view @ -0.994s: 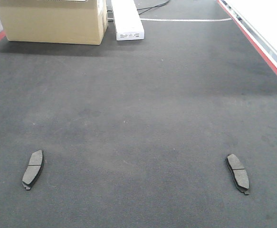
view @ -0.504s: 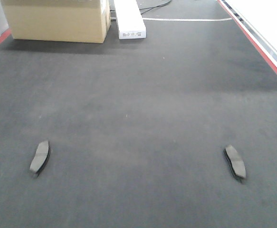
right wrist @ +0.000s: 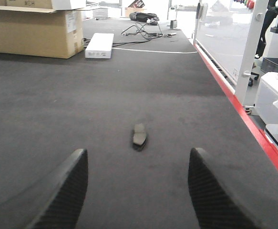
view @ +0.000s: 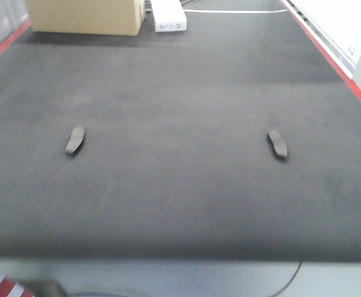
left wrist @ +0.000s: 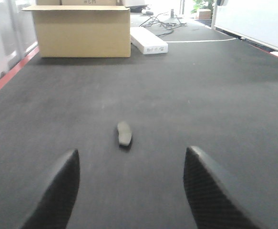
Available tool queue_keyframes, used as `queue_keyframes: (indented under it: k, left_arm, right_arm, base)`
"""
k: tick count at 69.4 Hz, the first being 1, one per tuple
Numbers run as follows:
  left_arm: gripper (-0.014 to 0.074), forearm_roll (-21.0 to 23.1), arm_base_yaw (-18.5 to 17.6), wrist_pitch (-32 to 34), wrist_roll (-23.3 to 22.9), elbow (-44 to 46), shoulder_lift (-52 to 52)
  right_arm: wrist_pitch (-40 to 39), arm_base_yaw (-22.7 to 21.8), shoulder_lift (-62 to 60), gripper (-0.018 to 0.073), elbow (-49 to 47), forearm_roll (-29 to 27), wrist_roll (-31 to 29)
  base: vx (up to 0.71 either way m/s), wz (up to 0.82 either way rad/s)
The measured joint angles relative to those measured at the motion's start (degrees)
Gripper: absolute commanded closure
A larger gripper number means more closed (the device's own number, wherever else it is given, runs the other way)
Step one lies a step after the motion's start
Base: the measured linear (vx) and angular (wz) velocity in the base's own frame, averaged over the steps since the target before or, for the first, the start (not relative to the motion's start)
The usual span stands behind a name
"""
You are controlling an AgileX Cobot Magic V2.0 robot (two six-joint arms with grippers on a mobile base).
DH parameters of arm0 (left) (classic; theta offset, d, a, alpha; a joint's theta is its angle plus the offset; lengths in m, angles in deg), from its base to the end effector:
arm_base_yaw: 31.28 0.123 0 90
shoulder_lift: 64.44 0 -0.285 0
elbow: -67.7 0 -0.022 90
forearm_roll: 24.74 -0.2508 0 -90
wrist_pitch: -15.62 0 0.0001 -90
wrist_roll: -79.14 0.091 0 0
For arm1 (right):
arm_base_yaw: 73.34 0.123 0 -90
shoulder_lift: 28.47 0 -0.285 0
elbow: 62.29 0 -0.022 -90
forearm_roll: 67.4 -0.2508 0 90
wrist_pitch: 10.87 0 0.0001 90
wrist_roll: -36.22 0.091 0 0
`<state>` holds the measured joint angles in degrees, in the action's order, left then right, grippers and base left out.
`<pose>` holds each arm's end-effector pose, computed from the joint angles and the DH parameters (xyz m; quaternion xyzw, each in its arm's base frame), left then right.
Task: Move and align brake pads A on conveyor
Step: 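Raise the right gripper and back the base away from the conveyor, then turn the base away from the conveyor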
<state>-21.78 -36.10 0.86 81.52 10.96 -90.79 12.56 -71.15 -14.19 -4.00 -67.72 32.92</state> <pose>0.0807 -0.0080 0.2890 0.0328 0.7530 -0.0354 0.6562 0.0469 0.0020 0.2798 -0.0344 0.7423 -0.0039 0.6691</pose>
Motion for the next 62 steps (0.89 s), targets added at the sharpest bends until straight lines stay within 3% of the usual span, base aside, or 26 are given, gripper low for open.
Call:
queue_keyframes:
  k: [62]
  left_arm:
    - [0.0135,0.0,0.0,0.0,0.0,0.0,0.0]
  right_arm:
    - [-0.1,0.0,0.0,0.0125,0.0,0.0,0.0]
  base:
    - [-0.39,0.0]
